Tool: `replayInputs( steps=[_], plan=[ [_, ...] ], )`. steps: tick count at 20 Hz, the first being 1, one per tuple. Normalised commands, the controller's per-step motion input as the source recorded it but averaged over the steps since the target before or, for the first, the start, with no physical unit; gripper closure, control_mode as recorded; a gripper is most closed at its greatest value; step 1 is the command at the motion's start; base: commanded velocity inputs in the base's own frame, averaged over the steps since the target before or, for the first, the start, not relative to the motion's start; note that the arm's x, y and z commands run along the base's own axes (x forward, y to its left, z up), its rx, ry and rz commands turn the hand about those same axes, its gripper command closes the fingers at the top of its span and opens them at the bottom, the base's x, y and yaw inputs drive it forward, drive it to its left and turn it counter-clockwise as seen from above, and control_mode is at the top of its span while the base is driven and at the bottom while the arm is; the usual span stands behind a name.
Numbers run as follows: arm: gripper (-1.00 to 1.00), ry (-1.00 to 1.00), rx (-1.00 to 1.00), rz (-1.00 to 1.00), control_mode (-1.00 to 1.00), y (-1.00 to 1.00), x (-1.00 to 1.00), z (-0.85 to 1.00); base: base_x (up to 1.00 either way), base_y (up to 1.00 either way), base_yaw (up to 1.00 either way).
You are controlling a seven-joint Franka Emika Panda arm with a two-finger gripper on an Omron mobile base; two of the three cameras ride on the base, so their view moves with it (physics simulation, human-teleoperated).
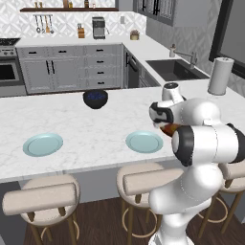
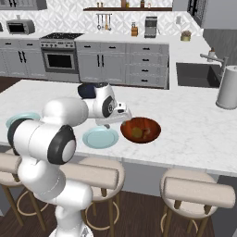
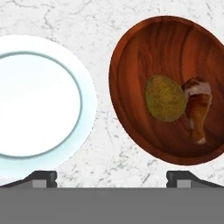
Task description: Pick the chicken drumstick and avocado from their plates and place them in the bowl. Then put the bowl in the fridge.
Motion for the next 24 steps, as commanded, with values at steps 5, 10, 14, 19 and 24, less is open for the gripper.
replayInputs(
  steps=[5,10,14,19,24],
  plan=[
    [-1.0,0.0,-0.07,0.13,-1.0,0.0,0.01,-0.33,0.0,0.0,0.0],
    [-1.0,0.0,-0.08,0.13,-1.0,0.0,0.25,-0.32,0.0,0.0,0.0],
    [-1.0,0.0,-0.06,0.11,-1.0,-0.05,0.41,-0.19,0.0,0.0,0.0],
    [-1.0,0.01,-0.04,0.05,-1.0,-0.2,0.23,-0.14,0.0,0.0,0.0],
    [-1.0,0.03,0.0,0.0,-1.0,-0.32,0.19,-0.21,0.0,0.0,0.0]
  ],
)
